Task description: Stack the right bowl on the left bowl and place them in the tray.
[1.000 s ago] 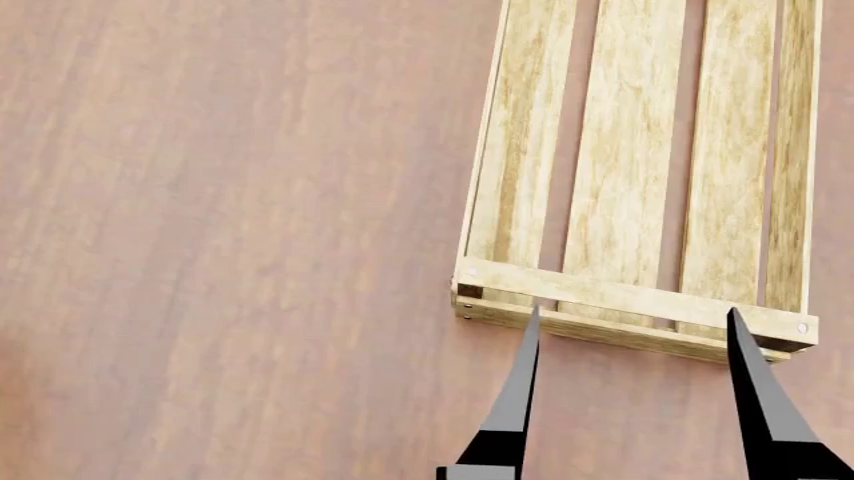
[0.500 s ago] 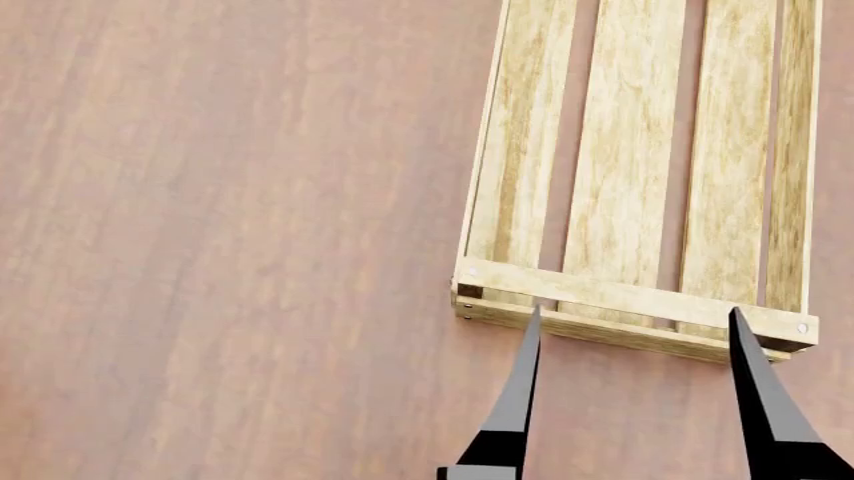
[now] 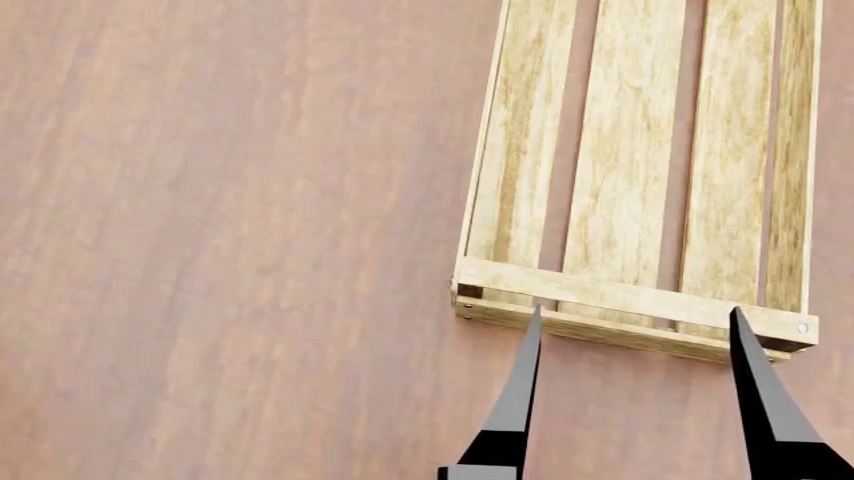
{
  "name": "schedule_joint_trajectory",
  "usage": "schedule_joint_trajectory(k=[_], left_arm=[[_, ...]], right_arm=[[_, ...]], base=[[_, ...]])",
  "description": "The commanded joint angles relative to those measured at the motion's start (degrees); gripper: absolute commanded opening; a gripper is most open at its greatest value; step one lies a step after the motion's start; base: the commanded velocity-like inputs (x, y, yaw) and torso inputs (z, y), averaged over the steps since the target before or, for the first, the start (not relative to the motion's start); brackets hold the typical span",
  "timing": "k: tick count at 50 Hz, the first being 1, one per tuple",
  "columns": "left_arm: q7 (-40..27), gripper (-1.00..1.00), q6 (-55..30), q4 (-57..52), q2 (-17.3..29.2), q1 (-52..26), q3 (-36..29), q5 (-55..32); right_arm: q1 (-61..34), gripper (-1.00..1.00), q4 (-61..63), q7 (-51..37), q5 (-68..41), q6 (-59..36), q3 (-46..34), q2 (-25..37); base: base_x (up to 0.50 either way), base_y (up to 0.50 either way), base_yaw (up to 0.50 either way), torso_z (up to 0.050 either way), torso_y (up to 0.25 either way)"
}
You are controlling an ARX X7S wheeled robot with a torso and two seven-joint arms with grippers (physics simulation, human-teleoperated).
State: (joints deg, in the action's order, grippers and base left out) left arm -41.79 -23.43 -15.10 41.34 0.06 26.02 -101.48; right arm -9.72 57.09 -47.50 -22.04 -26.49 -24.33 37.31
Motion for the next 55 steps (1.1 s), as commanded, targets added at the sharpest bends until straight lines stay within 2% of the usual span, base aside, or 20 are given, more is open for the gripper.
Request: schedule_joint_trajectory(k=[1,30,31,55], left_arm=[[3.5,1.00,0.9,3.9,-2.5,-1.8,-1.2,0.5],[3.4,1.00,-0.4,5.3,-3.4,-7.5,-6.5,1.2],[3.4,-1.00,-0.5,5.6,-3.4,-7.9,-6.8,1.3],[2.5,-1.00,-0.2,3.1,-2.9,-7.9,-6.2,1.2]], right_arm=[[-0.1,1.00,-0.5,2.1,0.3,1.0,1.7,-0.8],[-0.5,1.00,0.0,1.2,-0.4,1.1,1.6,0.0],[-0.4,1.00,0.0,1.2,-0.4,1.2,1.6,0.1],[-0.8,1.00,-1.1,1.2,-0.1,2.0,0.3,0.1]], base=[[0.00,0.00,0.00,0.000,0.000],[0.00,0.00,0.00,0.000,0.000],[0.00,0.00,0.00,0.000,0.000],[0.00,0.00,0.00,0.000,0.000]])
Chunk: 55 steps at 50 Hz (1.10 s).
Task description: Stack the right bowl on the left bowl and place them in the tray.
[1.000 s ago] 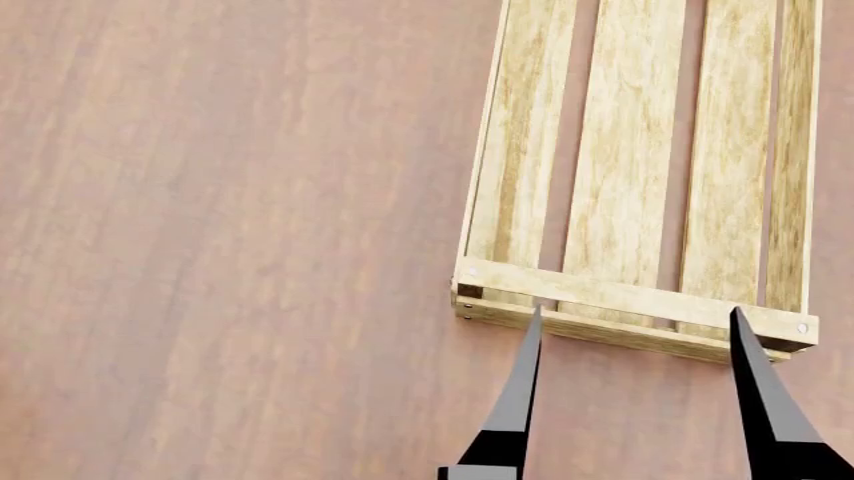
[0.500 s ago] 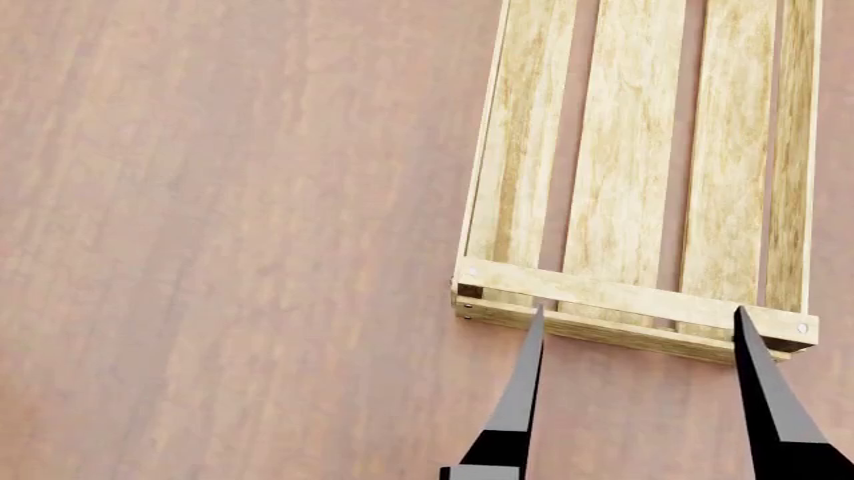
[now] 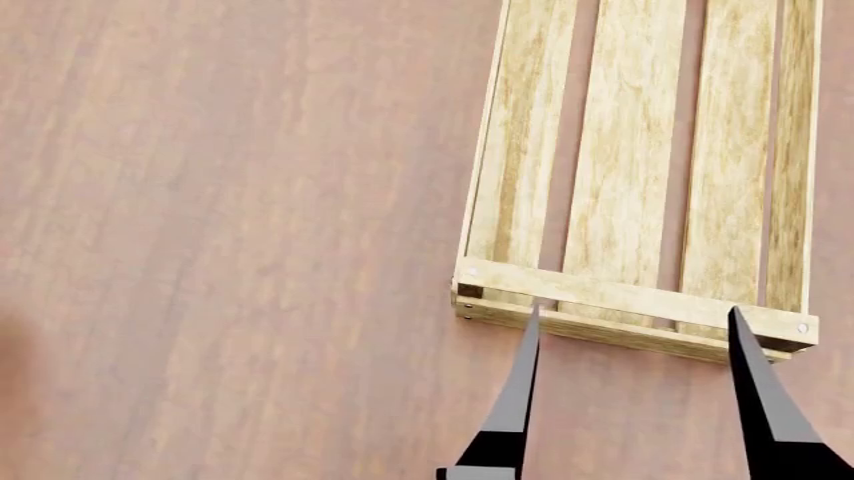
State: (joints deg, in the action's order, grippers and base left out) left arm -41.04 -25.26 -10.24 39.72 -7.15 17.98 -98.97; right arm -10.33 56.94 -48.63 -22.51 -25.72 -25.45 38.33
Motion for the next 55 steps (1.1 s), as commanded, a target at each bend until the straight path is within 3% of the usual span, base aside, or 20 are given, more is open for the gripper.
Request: schedule_joint_trajectory(k=[1,9,20,28,37,48,55], left_arm=[[1.7,-1.00,1.5,-1.8,-1.3,-0.8,1.7,-1.3],[0.4,-1.00,1.0,-3.6,-0.7,-2.9,0.5,-1.4],[-0.4,-1.00,-3.6,-11.4,0.4,-12.8,-7.7,0.2],[9.8,-1.00,-4.9,-20.9,-0.8,-12.1,-14.8,16.8],[18.1,-1.00,-0.5,-26.4,-2.9,-8.8,-16.5,28.0],[21.7,-1.00,1.3,-36.9,-3.4,-8.5,-22.1,43.5],[21.9,-1.00,2.9,-39.6,-5.1,-6.7,-24.4,49.3]], right_arm=[[-0.2,1.00,-0.8,2.2,0.3,1.1,1.5,-0.9],[-0.2,1.00,-0.3,1.8,-0.3,0.9,2.1,-0.4],[-0.5,1.00,0.4,1.1,-0.7,0.2,2.0,0.0],[-0.7,1.00,-0.7,1.3,0.0,0.5,1.0,-0.2],[-0.8,1.00,-1.1,1.6,0.0,1.1,0.7,-0.1],[-5.7,1.00,2.5,1.0,-4.8,-3.7,1.8,0.9],[-19.3,1.00,3.0,-4.1,-15.5,1.2,-12.2,11.9]], base=[[0.00,0.00,0.00,0.000,0.000],[0.00,0.00,0.00,0.002,0.001],[0.00,0.00,0.00,0.000,0.001],[0.00,0.00,0.00,0.000,0.000],[0.00,0.00,0.00,0.000,0.001],[0.00,0.00,0.00,0.000,0.001],[0.00,0.00,0.00,0.001,0.000]])
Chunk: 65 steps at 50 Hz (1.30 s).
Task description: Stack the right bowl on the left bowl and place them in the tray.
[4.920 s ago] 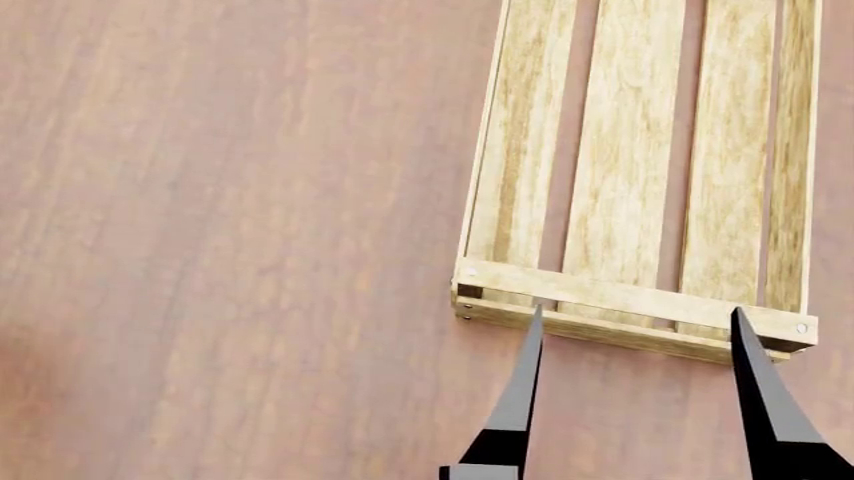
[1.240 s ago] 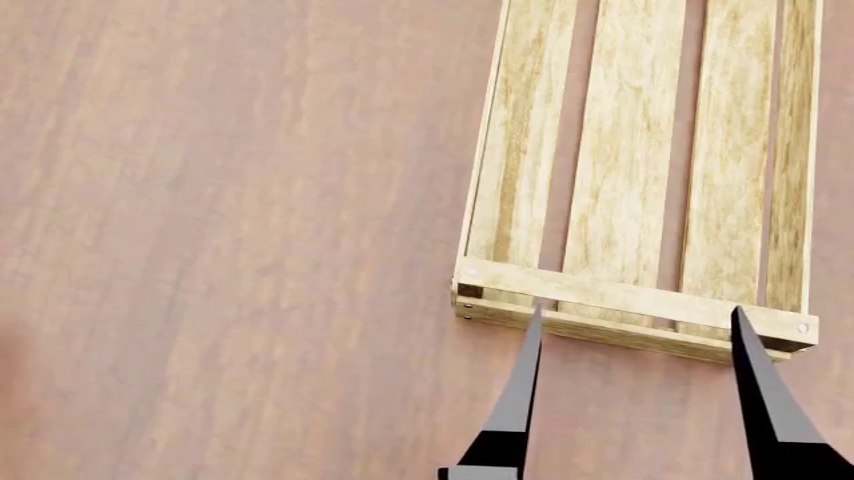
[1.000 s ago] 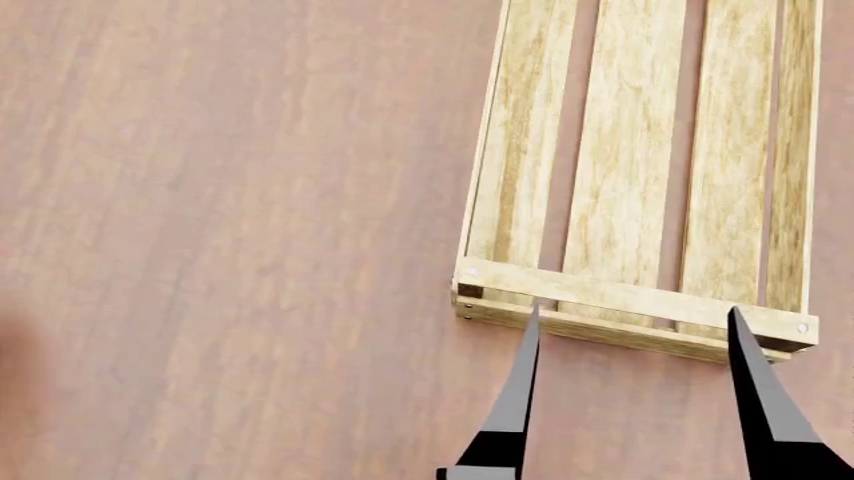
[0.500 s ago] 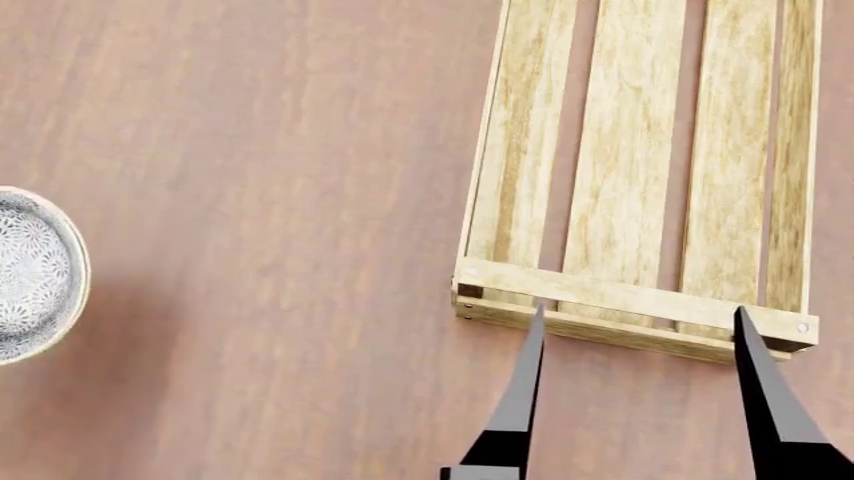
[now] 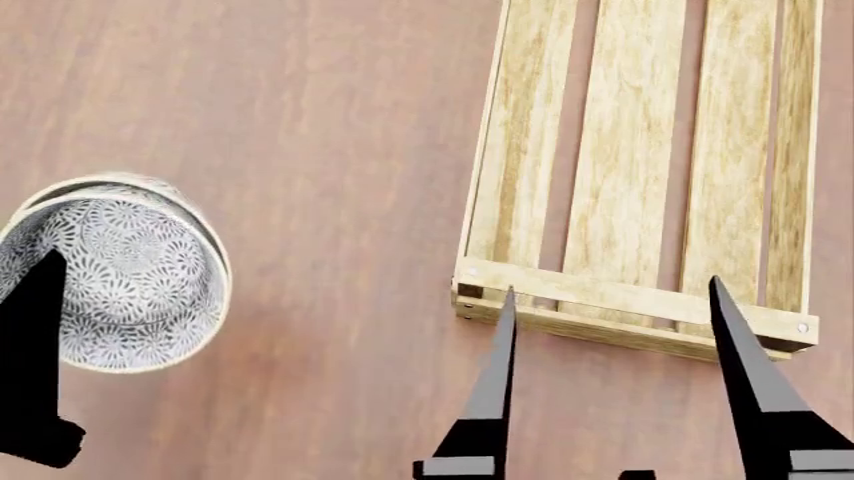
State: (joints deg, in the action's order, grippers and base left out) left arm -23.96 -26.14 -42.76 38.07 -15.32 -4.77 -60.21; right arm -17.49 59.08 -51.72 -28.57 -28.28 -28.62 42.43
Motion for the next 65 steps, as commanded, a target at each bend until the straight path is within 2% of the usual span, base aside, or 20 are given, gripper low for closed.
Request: schedule_joint_trajectory(k=[1,6,12,20,26,37,51,65], left_arm=[[4.7,-1.00,3.8,-7.3,-3.5,1.5,-1.6,10.6],[4.4,-1.00,4.7,-7.1,-4.4,1.9,-2.8,15.0],[4.7,-1.00,5.2,-5.7,-5.0,2.1,-3.7,17.1],[4.3,-1.00,5.4,-4.9,-5.2,2.2,-3.8,18.1],[4.0,-1.00,5.4,-4.8,-5.3,2.1,-3.9,18.2],[3.7,-1.00,5.9,-4.6,-5.5,2.1,-3.9,18.6],[8.0,-1.00,10.8,-2.3,-7.0,3.6,-6.9,23.6],[6.6,-1.00,9.7,-4.4,-7.0,3.3,-7.5,23.5]], right_arm=[[-13.2,1.00,0.9,-1.2,-10.3,5.2,-10.4,8.9],[-24.1,1.00,0.9,-3.5,-15.8,11.6,-21.8,14.7],[-39.8,1.00,0.9,-9.2,-16.5,21.5,-43.0,21.6],[-55.8,1.00,0.9,-15.1,-14.2,28.4,-64.5,22.5],[-64.9,1.00,0.9,-18.9,-13.2,31.5,-76.1,21.3],[-67.8,1.00,0.4,-21.3,-11.2,33.4,-82.0,19.6],[-68.5,1.00,-1.1,-20.2,-12.7,33.5,-83.0,15.2],[-67.5,1.00,-3.5,-19.8,-12.9,34.3,-82.8,12.0]], base=[[0.00,0.00,0.00,0.000,0.000],[0.00,0.00,0.00,0.000,0.002],[0.00,0.00,0.00,0.000,0.000],[0.00,0.00,0.00,0.000,0.001],[0.00,0.00,0.00,0.000,0.000],[0.00,0.00,0.00,0.001,0.001],[0.00,0.00,0.00,0.000,0.001],[0.00,0.00,0.00,0.001,0.001]])
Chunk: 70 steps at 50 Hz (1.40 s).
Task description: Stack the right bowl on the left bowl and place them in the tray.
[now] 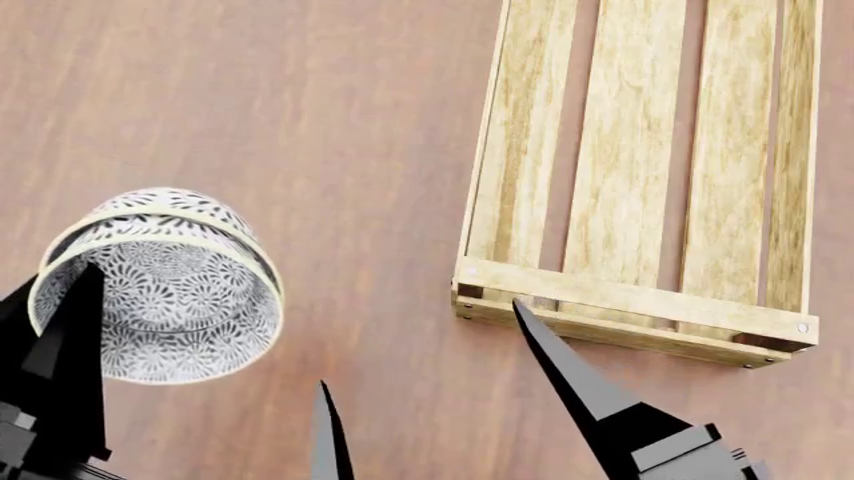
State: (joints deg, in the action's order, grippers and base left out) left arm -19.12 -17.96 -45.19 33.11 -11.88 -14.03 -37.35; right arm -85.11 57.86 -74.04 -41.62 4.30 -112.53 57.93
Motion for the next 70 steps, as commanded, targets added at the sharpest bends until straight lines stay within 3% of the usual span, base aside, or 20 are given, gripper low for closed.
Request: schedule_joint_trajectory(k=[1,37,57,70], left_arm=[[1.4,-1.00,1.6,-1.8,-2.2,-0.2,1.9,0.6],[3.6,-1.00,3.6,-2.1,-2.3,0.6,-0.8,1.0],[9.1,-1.00,8.9,-0.4,0.3,2.7,1.1,0.6],[12.0,-1.00,11.6,-0.1,1.0,4.0,0.9,0.7]], right_arm=[[0.3,1.00,-2.4,2.4,0.2,1.9,1.2,-3.7],[1.0,1.00,-7.0,5.2,-1.9,3.8,3.0,-8.5],[1.4,1.00,-6.6,10.5,-2.6,7.6,2.6,-4.7],[2.1,1.00,-7.2,17.1,-4.9,15.3,3.4,-2.8]], base=[[0.00,0.00,0.00,0.000,0.000],[0.00,0.00,0.00,0.000,0.001],[0.00,0.00,0.00,0.000,0.001],[0.00,0.00,0.00,0.001,0.001]])
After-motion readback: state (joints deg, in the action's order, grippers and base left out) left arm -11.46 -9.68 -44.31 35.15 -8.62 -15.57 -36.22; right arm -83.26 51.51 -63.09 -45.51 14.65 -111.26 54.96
